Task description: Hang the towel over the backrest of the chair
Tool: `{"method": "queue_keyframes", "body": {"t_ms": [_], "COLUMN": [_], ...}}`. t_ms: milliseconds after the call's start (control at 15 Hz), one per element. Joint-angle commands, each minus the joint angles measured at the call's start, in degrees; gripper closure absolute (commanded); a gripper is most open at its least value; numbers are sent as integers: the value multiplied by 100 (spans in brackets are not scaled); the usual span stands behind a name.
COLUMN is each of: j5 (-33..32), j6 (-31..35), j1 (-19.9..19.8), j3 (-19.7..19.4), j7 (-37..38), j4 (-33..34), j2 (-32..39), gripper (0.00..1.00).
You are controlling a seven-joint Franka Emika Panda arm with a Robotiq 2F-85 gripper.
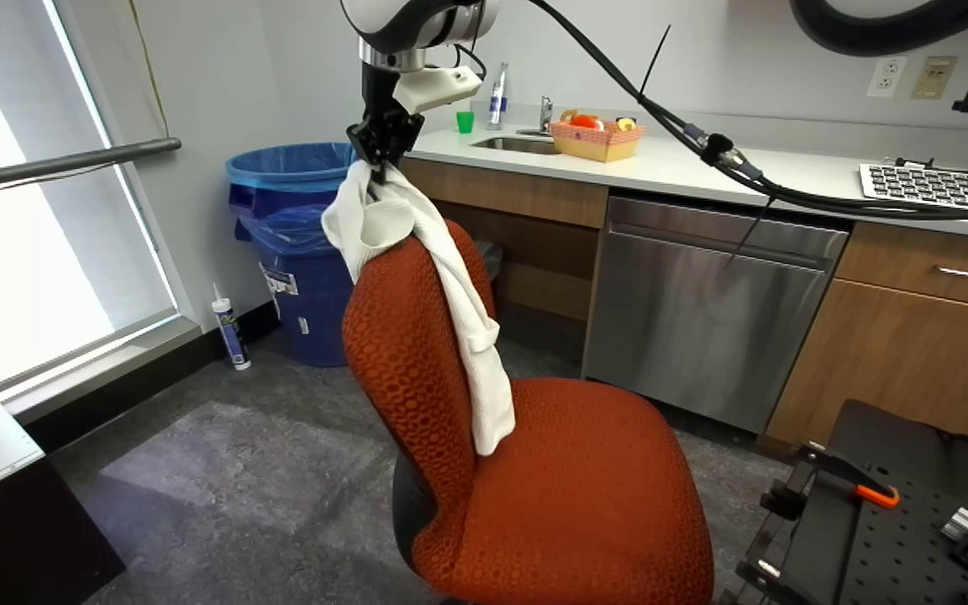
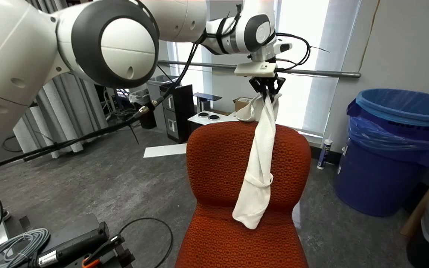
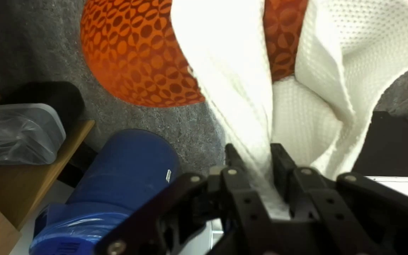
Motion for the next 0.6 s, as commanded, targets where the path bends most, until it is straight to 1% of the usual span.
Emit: {"method": "queue_keyframes", "body": {"t_ms": [0,200,267,400,467,533], "j5": [197,200,197,183,160,118], "j6": [-510,-668,-694,-703,-340,-321], "j1": [-106,-105,-103,-94,-125,-112], "j3": [140,141,138,123,99,67], "j7": [-239,-214,-199,-167,-150,-126], "j4": [565,647,672,714,190,167], "j2": [238,259,271,295,116,106], "gripper": [49,24,14,0,0,0]}}
